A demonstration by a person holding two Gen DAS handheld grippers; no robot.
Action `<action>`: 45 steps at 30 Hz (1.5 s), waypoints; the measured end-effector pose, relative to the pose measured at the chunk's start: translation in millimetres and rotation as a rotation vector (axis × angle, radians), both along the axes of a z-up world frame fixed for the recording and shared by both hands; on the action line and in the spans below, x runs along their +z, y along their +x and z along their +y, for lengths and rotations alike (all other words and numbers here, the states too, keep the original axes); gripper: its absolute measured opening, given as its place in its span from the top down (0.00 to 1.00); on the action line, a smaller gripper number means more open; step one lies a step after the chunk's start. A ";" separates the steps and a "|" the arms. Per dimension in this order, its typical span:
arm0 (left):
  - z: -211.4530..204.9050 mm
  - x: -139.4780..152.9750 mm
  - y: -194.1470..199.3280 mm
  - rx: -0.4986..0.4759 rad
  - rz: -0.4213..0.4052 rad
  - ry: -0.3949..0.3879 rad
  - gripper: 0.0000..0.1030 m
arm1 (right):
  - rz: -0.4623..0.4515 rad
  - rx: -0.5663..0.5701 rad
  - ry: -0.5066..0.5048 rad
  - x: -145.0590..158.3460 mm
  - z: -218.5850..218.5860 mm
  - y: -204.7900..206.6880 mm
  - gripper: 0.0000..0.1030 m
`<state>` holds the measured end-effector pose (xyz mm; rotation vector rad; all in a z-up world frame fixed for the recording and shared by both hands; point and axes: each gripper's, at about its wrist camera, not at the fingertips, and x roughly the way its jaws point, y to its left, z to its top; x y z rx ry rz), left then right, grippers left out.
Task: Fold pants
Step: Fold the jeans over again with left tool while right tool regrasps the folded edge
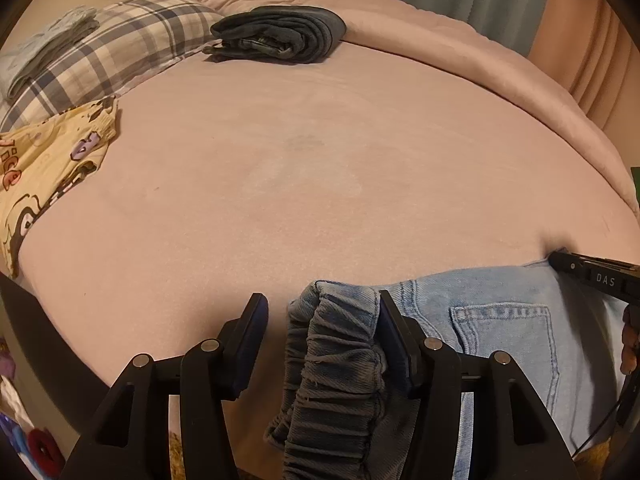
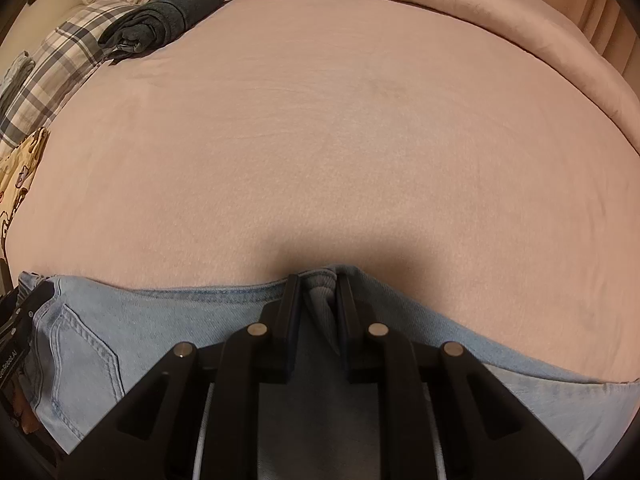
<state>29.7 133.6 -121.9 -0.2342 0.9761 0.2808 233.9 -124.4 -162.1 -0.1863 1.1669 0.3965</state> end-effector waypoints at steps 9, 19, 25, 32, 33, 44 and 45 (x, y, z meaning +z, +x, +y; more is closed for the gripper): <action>5.2 59.8 -7.7 0.011 -0.061 -0.113 0.41 | -0.141 -0.046 -0.018 40.0 -24.2 -15.6 0.38; -93.9 88.4 24.4 -0.277 -0.120 -0.117 0.27 | -0.229 -0.224 -0.014 82.0 -127.1 -71.6 0.28; -147.1 78.7 49.8 -0.422 -0.077 -0.169 0.27 | -0.229 -0.485 -0.065 76.6 -227.5 -108.9 0.28; -204.0 48.8 72.6 -0.528 0.030 -0.199 0.37 | -0.195 -0.771 -0.008 59.0 -338.1 -154.6 0.30; -213.1 41.5 77.7 -0.540 0.055 -0.201 0.41 | -0.199 -0.811 0.000 57.2 -353.9 -162.4 0.31; -232.3 -5.8 121.5 -0.486 0.165 -0.091 0.56 | -0.153 -1.000 0.108 26.4 -431.5 -209.5 0.39; -234.9 -4.9 120.5 -0.492 0.165 -0.072 0.56 | -0.153 -1.007 0.124 23.6 -429.4 -206.9 0.42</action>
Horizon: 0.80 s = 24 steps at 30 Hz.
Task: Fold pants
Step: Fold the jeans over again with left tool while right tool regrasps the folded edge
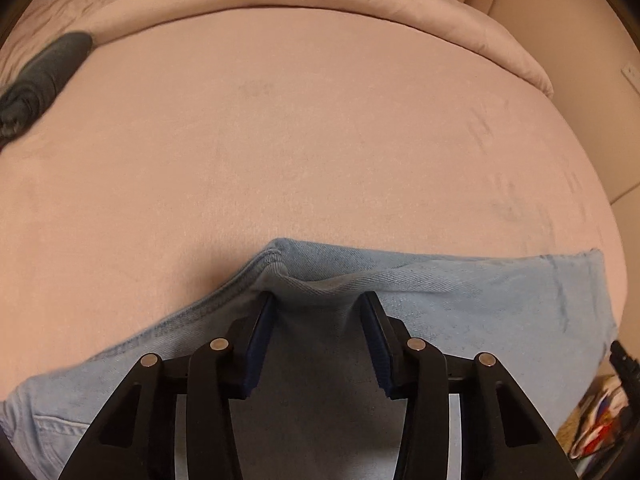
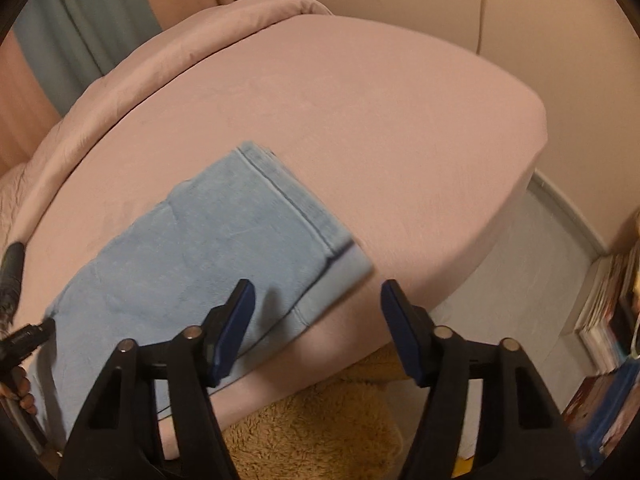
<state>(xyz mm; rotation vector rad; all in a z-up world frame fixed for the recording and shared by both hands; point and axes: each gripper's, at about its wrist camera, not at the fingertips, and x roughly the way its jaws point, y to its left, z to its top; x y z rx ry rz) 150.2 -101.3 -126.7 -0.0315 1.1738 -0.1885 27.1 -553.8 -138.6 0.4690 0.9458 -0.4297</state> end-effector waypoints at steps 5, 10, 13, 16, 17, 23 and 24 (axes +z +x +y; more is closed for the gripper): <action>0.2 0.2 -3.2 -0.026 -0.016 0.031 0.56 | -0.054 -0.049 0.041 -2.3 -11.8 9.7 0.47; 3.8 -1.0 3.5 -0.018 0.004 -0.007 0.56 | -0.024 -0.065 -0.023 -5.9 -11.4 28.2 0.87; 6.2 0.1 3.0 -0.018 0.007 -0.011 0.56 | -0.045 -0.059 -0.085 3.8 -1.4 25.2 0.89; 5.2 -0.4 1.2 -0.025 0.001 0.003 0.56 | -0.039 -0.067 -0.104 11.6 3.8 18.8 0.89; 3.7 -0.3 1.7 -0.026 0.001 0.004 0.56 | -0.037 -0.068 -0.114 14.0 4.7 15.2 0.90; 4.0 1.4 7.3 -0.036 0.011 0.003 0.56 | 0.011 -0.085 -0.151 11.5 -0.2 21.0 0.90; 3.7 1.3 7.5 -0.038 0.010 0.005 0.56 | 0.030 -0.090 -0.144 4.5 -3.0 23.0 0.90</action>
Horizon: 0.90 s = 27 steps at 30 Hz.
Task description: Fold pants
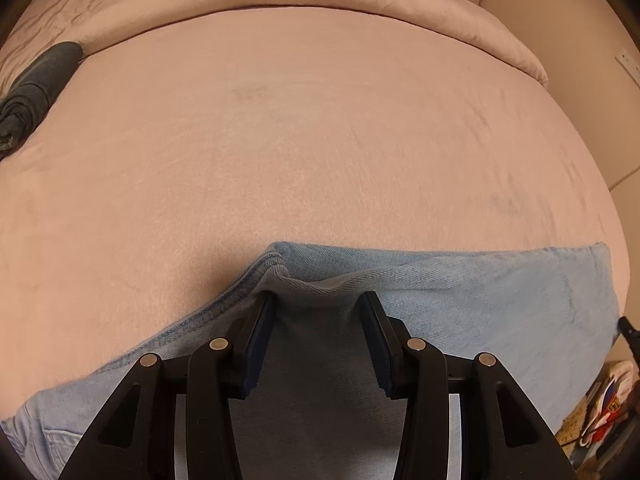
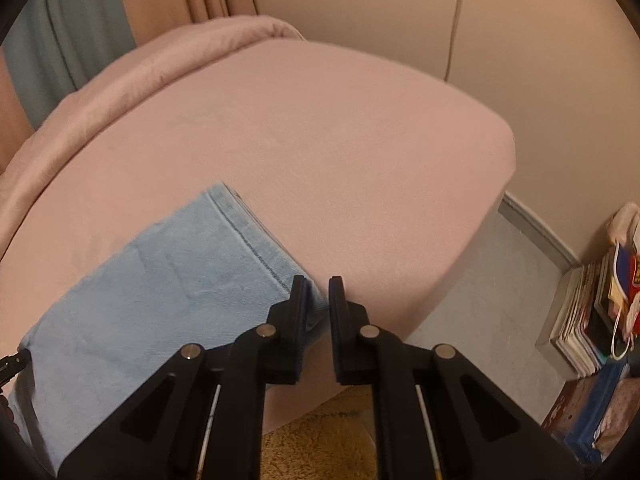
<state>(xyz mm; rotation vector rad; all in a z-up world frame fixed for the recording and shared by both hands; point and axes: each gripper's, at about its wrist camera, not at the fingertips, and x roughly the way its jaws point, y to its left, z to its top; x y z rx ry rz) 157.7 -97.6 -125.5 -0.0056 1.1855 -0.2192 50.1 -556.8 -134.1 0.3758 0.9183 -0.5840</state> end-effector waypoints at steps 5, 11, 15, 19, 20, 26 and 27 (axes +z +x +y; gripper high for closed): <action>-1.1 3.6 -6.0 -0.016 -0.010 0.020 0.56 | 0.046 -0.003 -0.028 -21.4 -3.3 12.9 0.90; -4.5 36.6 -42.8 -0.102 -0.015 -0.086 0.56 | 0.095 -0.041 -0.087 -15.8 -7.7 17.6 0.87; -19.2 50.2 -86.0 -0.229 -0.028 -0.171 0.56 | -0.037 -0.064 0.063 0.4 -22.7 -8.8 0.65; -39.6 29.1 -108.2 -0.339 0.063 -0.236 0.56 | -0.093 -0.073 0.165 3.0 -26.1 -32.2 0.53; -42.6 19.2 -109.6 -0.339 0.095 -0.236 0.56 | -0.091 -0.059 0.198 0.0 -25.1 -33.6 0.53; -48.1 0.3 -113.3 -0.316 0.098 -0.190 0.57 | -0.102 0.008 0.325 -20.2 -13.6 -20.5 0.54; -47.3 -0.5 -113.4 -0.312 0.103 -0.190 0.57 | -0.090 0.012 0.352 -26.7 -11.6 -14.7 0.53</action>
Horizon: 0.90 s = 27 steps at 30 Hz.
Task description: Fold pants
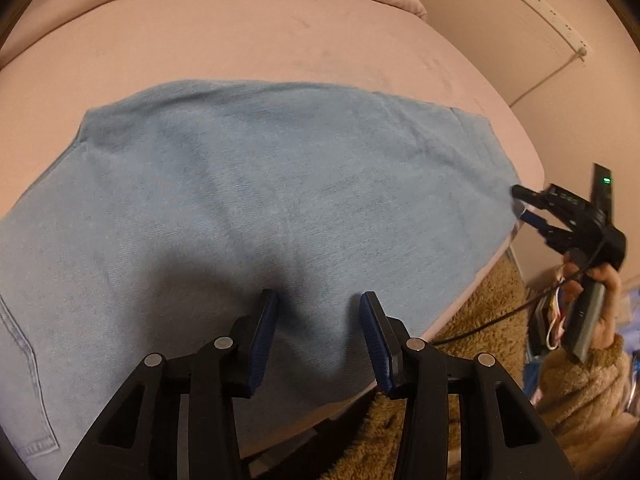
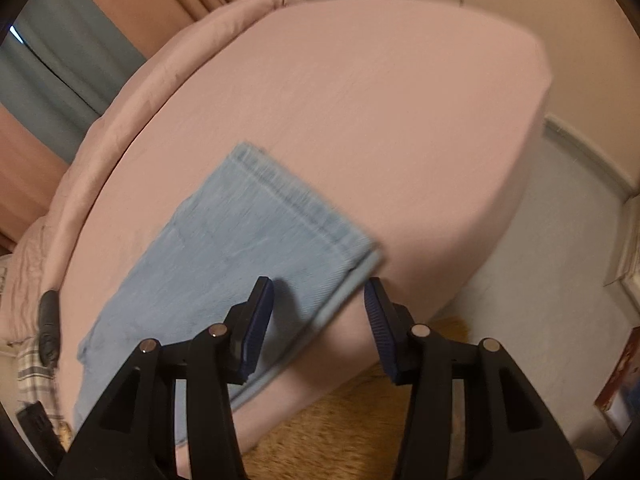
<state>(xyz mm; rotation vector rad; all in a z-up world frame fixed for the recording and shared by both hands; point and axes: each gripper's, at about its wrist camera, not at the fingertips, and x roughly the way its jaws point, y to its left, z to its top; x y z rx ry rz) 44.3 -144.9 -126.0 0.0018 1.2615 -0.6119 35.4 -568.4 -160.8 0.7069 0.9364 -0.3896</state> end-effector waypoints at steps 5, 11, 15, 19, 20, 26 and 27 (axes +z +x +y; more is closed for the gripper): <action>-1.8 -0.8 -17.2 -0.018 -0.033 0.024 0.57 | -0.023 -0.023 -0.026 4.5 -0.7 16.2 0.80; 7.5 13.2 -27.8 -0.035 -0.029 -0.012 0.56 | -0.077 0.002 -0.042 17.6 10.3 29.0 0.88; 20.8 44.0 -14.9 -0.018 -0.020 -0.182 0.56 | -0.196 0.137 -0.239 66.7 55.7 33.0 0.88; 19.0 66.0 4.7 0.004 -0.050 -0.240 0.51 | -0.331 0.382 -0.308 101.0 122.5 31.1 0.88; 18.3 68.0 8.4 0.008 -0.046 -0.255 0.51 | -0.346 0.426 -0.305 102.1 135.1 31.1 0.88; 18.7 61.2 31.0 0.069 0.055 -0.402 0.35 | -0.325 0.649 -0.165 68.8 200.1 41.8 0.88; 16.3 58.9 31.9 0.054 0.063 -0.411 0.26 | -0.304 0.671 -0.157 60.7 207.2 41.2 0.88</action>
